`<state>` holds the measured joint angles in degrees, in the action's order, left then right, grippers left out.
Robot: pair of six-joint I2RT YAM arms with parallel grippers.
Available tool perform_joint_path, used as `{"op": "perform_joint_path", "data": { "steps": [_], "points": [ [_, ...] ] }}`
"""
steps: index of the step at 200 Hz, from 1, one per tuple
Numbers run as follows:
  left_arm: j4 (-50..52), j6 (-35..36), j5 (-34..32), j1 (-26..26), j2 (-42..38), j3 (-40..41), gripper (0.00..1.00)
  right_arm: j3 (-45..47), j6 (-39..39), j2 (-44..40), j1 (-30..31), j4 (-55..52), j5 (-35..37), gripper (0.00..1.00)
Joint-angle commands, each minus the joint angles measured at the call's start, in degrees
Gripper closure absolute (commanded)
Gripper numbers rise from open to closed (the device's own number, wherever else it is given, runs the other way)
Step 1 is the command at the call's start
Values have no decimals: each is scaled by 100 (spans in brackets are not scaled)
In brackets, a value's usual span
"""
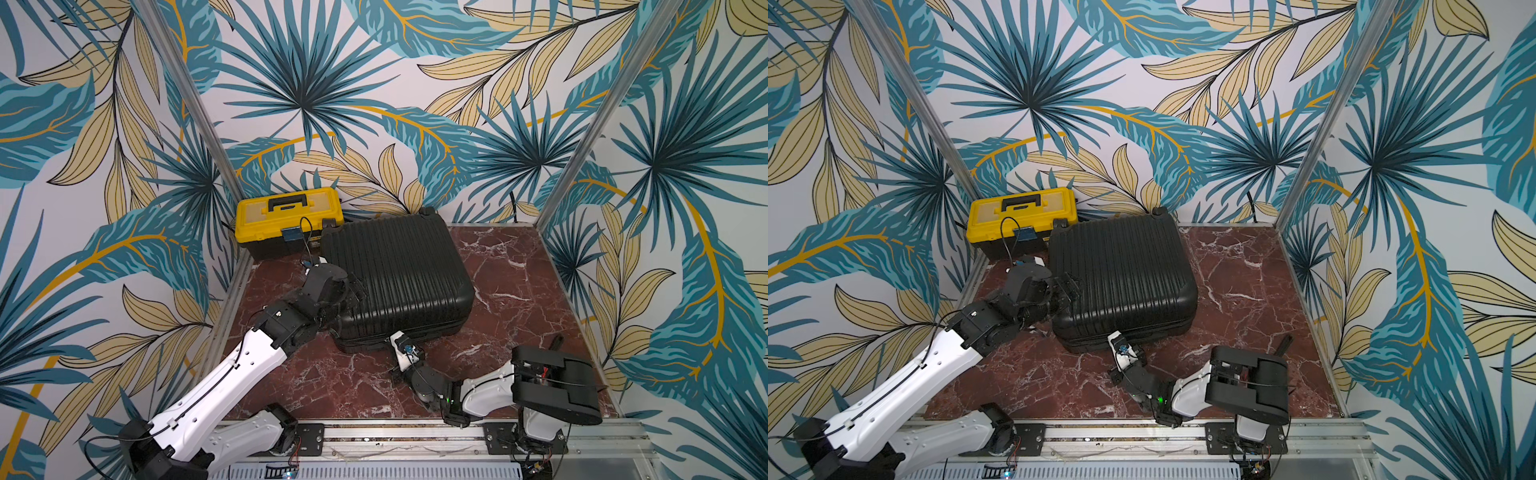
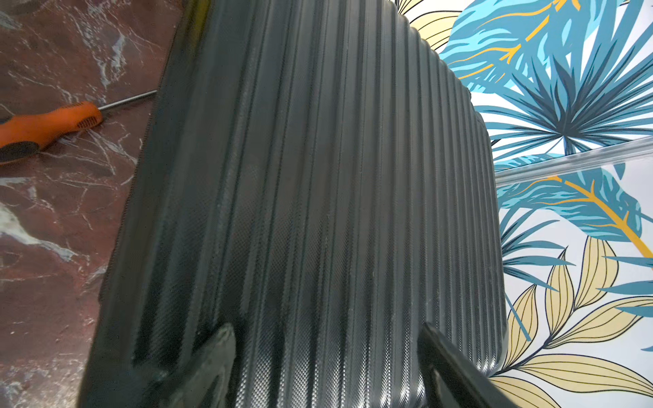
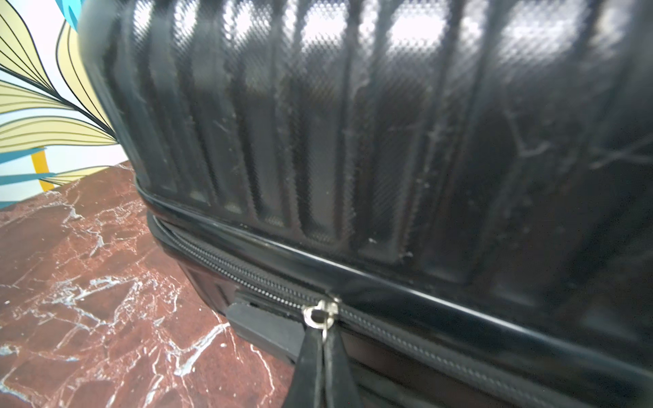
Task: Open the suitcase zippers
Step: Unzip the zipper on the suitcase.
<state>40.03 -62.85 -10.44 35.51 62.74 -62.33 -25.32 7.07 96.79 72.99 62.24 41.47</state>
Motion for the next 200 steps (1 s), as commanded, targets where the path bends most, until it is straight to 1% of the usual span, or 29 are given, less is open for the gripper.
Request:
{"op": "perform_joint_path", "data": {
  "steps": [1,38,62,89,98,113,125,137,152,161,162,167,180,188,200],
  "points": [
    [1207,-58,-87,-40,462,356,17,174,-33,-288,-84,-223,526,100],
    [1301,26,-324,-68,615,442,17,388,-142,-761,-125,-642,614,100],
    [1358,88,-448,-97,710,465,17,612,-213,-1238,-234,-955,661,100],
    [1358,136,-505,-138,748,526,18,856,-125,-2108,-503,-1822,623,100],
    [1363,148,-520,-159,751,550,18,909,-52,-2483,-647,-2308,605,100],
    [1357,184,-547,-189,759,577,18,1029,26,-3192,-967,-2982,567,100],
    [1359,208,-555,-211,767,581,18,1146,131,-3825,-1333,-3472,501,100],
    [1352,218,-573,-222,774,594,18,1224,303,-4478,-1858,-3923,331,100],
    [1348,253,-607,-216,797,605,18,1316,429,-5003,-2432,-4072,165,100],
    [1349,273,-617,-220,809,608,18,1315,451,-5135,-2653,-4079,10,100],
    [1345,269,-617,-224,809,608,18,1318,468,-5146,-2822,-4075,-36,100],
    [1352,279,-608,-220,817,619,18,1307,513,-5166,-2966,-4071,-90,100],
    [1342,323,-591,-224,845,608,18,1203,721,-5070,-3314,-4071,-302,100],
    [1347,402,-555,-220,854,556,19,1122,747,-4990,-3444,-4068,-622,100],
    [1394,599,-455,-226,805,375,17,945,724,-4827,-3468,-4173,-945,100]
  ]
}}
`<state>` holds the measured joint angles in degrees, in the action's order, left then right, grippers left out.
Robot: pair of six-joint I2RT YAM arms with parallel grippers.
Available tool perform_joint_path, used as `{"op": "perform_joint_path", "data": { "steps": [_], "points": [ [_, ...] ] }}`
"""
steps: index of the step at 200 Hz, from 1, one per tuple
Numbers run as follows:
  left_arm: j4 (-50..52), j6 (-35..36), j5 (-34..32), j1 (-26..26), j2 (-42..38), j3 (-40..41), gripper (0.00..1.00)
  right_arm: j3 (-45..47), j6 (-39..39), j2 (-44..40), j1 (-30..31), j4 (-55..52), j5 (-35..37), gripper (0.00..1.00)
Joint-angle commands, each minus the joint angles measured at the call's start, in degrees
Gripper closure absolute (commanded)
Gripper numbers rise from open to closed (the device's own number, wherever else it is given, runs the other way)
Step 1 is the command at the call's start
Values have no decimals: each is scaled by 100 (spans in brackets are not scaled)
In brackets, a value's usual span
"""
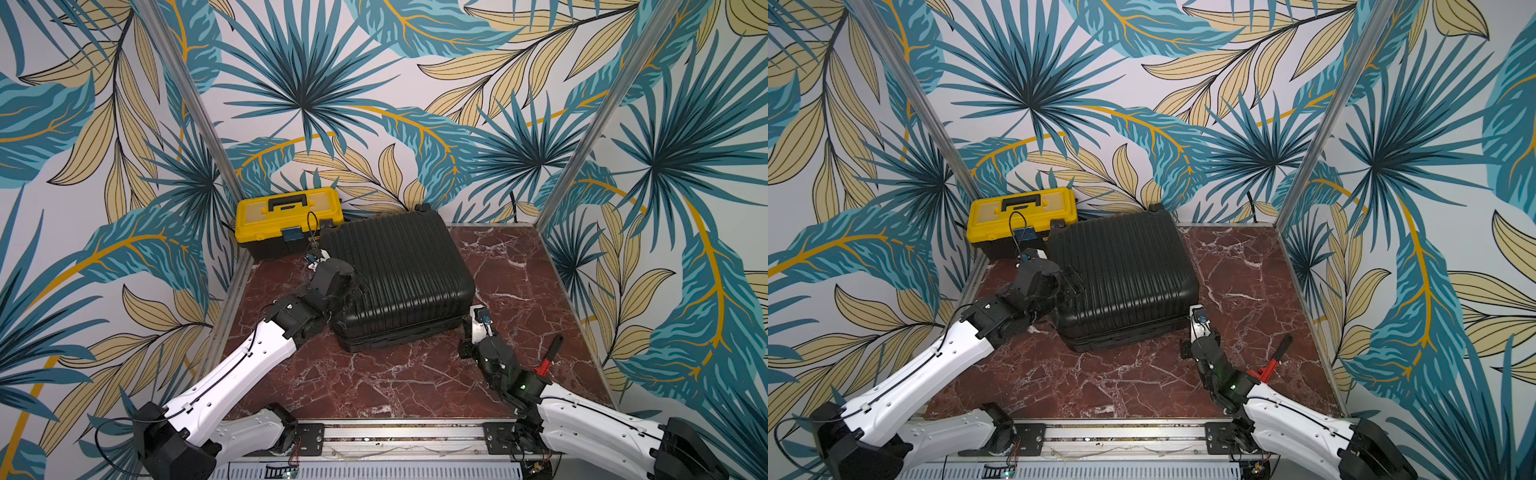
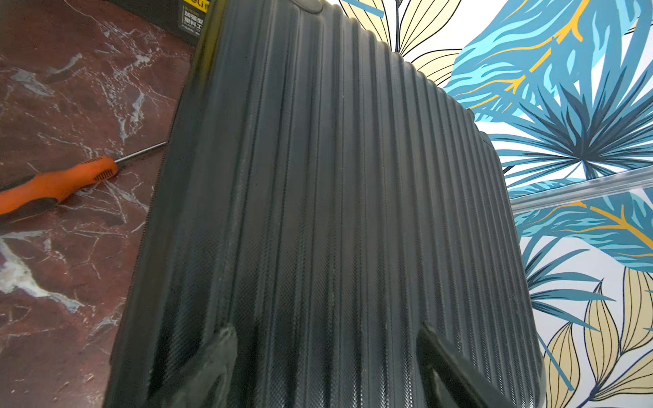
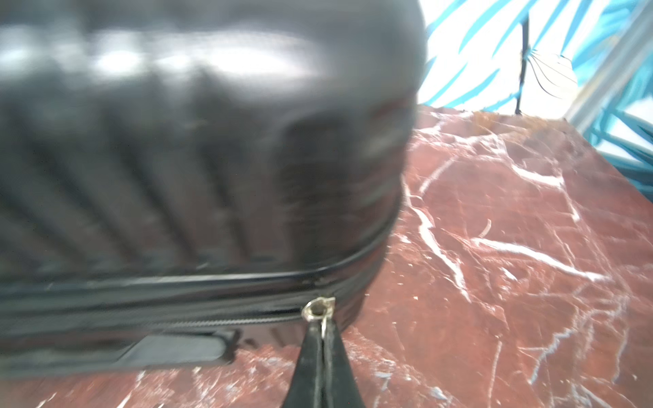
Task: Open the suitcase zippers
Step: Unzip the zipper on the suitcase, then adjust the suitcase at the center of the board.
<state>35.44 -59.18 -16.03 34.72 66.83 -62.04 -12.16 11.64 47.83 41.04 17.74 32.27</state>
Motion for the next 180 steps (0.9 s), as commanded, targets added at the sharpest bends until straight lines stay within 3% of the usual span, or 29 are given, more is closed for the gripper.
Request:
{"op": "perform_joint_path", "data": {
  "steps": [1,37,67,98,154,180],
  "points": [
    [1861,240,111,-144,386,336,17,-386,273,82,-276,254,-44,100],
    [2378,179,68,-83,-528,116,7,-453,519,114,-272,-134,-318,100],
    [3010,84,-88,-44,-1194,300,15,-569,605,-64,-278,-720,-182,100],
    [3102,68,-532,-290,-1532,685,14,-758,1254,-399,-232,-1800,-369,100],
    [2807,55,-969,-1220,244,-245,12,-437,1739,-1522,-4,-2676,-419,100],
    [2091,439,-445,-1416,1329,-809,16,-444,1767,-1620,103,-2916,-587,100]
  ]
}}
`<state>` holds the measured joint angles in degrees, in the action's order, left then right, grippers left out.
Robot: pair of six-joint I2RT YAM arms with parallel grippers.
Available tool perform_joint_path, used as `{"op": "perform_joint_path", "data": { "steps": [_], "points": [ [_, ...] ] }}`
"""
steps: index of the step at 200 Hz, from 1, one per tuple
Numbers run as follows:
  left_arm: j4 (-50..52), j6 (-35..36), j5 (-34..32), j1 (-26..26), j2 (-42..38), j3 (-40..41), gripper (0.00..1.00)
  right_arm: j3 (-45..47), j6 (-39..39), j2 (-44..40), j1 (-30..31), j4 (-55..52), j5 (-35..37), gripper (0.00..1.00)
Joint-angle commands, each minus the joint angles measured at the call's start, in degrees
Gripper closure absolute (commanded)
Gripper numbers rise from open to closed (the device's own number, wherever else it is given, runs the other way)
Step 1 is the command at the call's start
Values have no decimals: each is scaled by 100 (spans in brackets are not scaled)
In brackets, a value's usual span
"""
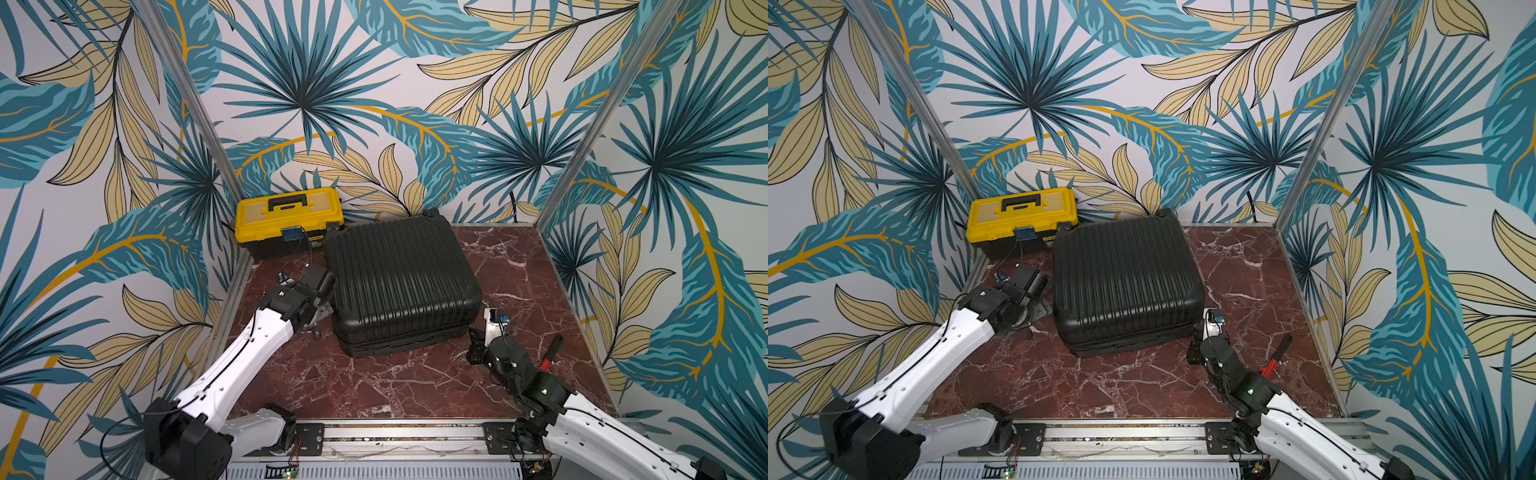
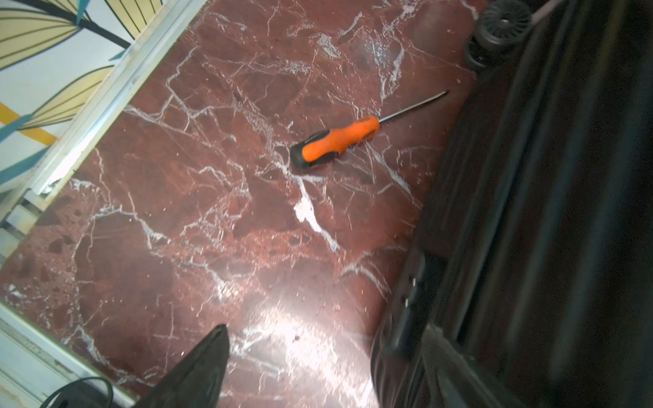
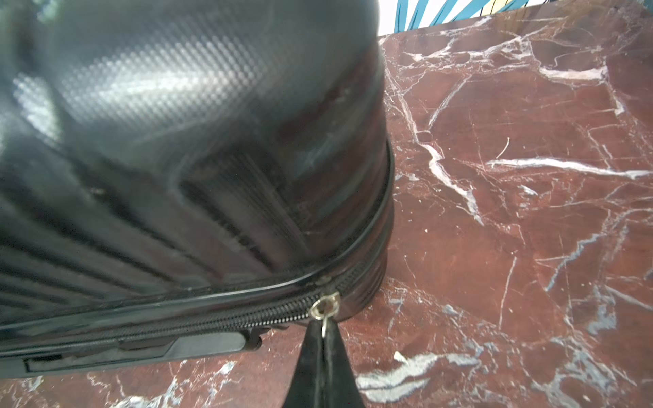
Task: Open the suitcase zippers
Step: Adjust the suitcase at the center of the board.
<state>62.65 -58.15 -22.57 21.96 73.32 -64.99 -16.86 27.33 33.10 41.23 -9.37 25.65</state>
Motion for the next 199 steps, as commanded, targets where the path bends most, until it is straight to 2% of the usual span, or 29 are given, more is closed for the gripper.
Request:
{"op": "perform_joint_path", "data": {
  "steps": [1,37,76,99,117,142,161,179,199],
  "points": [
    [-644,355,235,-143,712,-563,16,21,204,-142,94,-219,78,100],
    [-1270,1088,891,-126,2050,-1999,17,75,492,-108,534,-258,3,100],
    [-1387,1734,2849,-57,3857,-4376,16,-78,811,552,1734,-79,516,100],
    [-1380,1830,3210,-7,4677,-5473,15,-142,1077,999,2057,292,642,100],
    [-1376,2054,2767,-77,4858,-5880,14,-195,1214,1224,2099,471,744,100],
    [-1379,2160,1788,-183,4198,-5343,11,-335,1325,1380,2095,548,878,100],
    [-1383,1851,1208,-197,3185,-4273,6,-546,1194,1697,2093,539,809,100],
    [-1383,1299,1211,-190,2062,-3114,4,-648,1149,2054,2100,774,639,100],
    [-1379,417,1432,-127,815,-1768,7,-710,1089,2466,2114,1251,453,100]
  ]
}}
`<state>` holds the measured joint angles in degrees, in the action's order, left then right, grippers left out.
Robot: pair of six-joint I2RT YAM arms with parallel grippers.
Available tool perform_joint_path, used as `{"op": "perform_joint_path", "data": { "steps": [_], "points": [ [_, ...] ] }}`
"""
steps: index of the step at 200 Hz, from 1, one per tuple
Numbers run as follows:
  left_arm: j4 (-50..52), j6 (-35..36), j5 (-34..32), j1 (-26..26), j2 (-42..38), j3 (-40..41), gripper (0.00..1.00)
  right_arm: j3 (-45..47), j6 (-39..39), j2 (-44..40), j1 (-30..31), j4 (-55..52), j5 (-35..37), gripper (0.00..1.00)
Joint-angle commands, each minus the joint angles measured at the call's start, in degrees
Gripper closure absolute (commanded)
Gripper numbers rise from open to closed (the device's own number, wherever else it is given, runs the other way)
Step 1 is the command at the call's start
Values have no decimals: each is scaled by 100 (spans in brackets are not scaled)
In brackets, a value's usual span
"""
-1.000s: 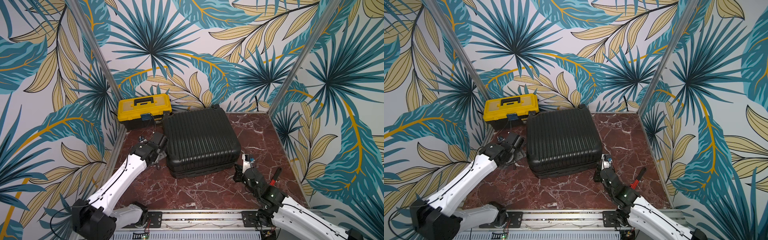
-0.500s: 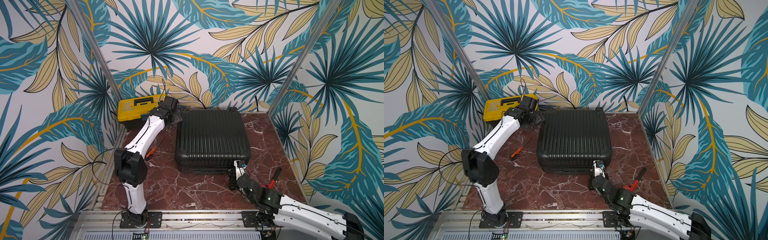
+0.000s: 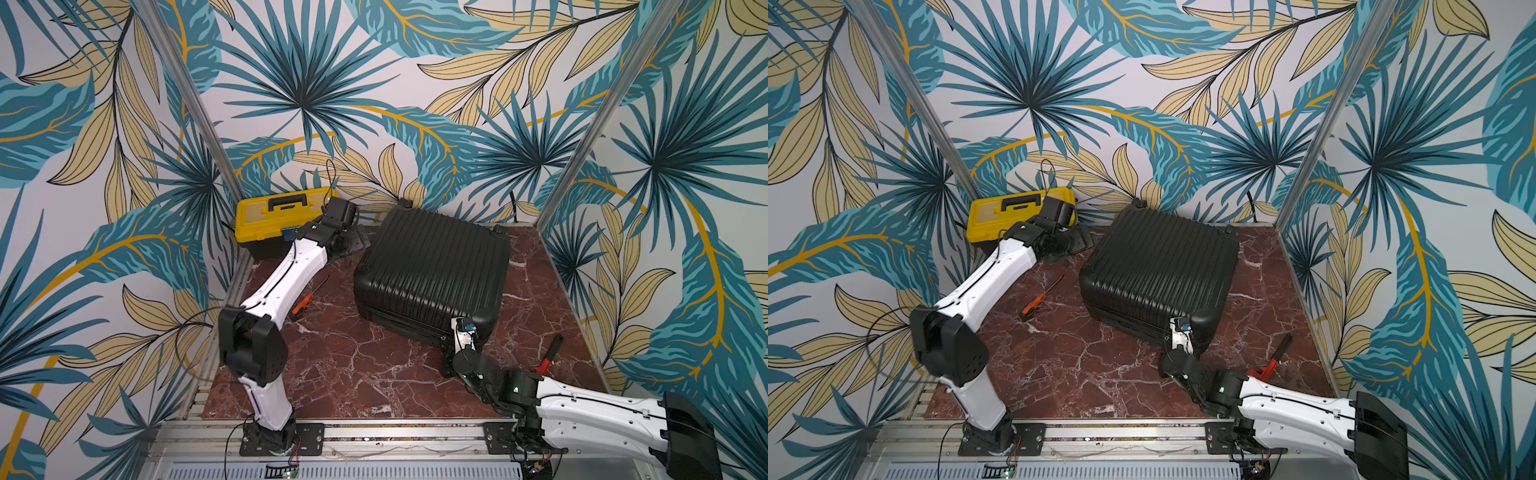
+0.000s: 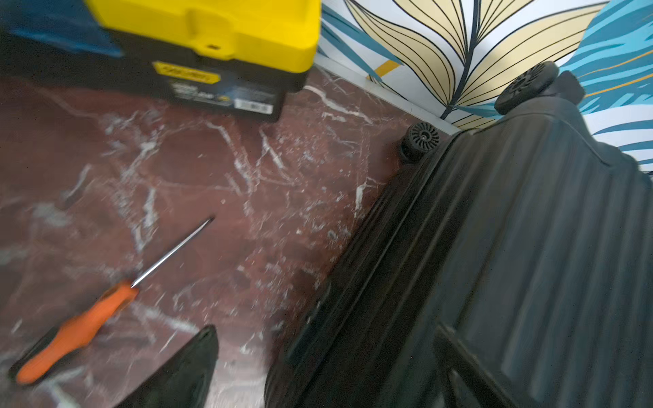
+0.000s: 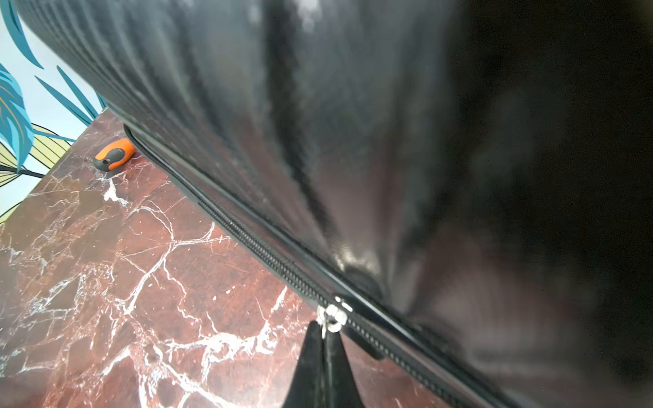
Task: Open the suitcase zippers
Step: Adjust the suitcase at the center of the board.
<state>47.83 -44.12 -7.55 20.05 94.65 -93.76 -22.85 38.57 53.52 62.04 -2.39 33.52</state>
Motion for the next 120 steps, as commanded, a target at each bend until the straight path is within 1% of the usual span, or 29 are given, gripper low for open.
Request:
{"op": "perform_joint_path", "data": {
  "steps": [1,13,29,40,56,66,73,96,114,120],
  "points": [
    [103,-1025,-70,75,-1379,1177,8,-117,-34,446,39,577,-336,100],
    [86,-1454,14,303,-1994,1877,10,-202,-55,701,45,839,-437,100],
    [39,-2042,58,824,-2594,2673,13,-391,-76,1033,62,1068,-529,100],
    [-329,-2486,196,1244,-2885,3269,15,-506,-124,1255,73,1260,-614,100],
    [-1008,-3131,192,1866,-3101,3996,20,-658,-156,1554,80,1516,-682,100],
    [-1517,-3379,171,2146,-3073,4323,23,-745,-179,1727,80,1676,-713,100],
    [-1782,-3532,162,2246,-2986,4488,26,-802,-175,1822,80,1755,-715,100],
    [-2637,-3776,342,2334,-2594,4829,36,-872,-128,1951,84,1953,-645,100],
    [-3158,-3918,335,2339,-2323,5015,38,-871,-93,1934,81,1985,-601,100],
    [-3500,-3905,326,2345,-2234,5073,38,-862,-80,1931,80,1980,-601,100]
  ]
}}
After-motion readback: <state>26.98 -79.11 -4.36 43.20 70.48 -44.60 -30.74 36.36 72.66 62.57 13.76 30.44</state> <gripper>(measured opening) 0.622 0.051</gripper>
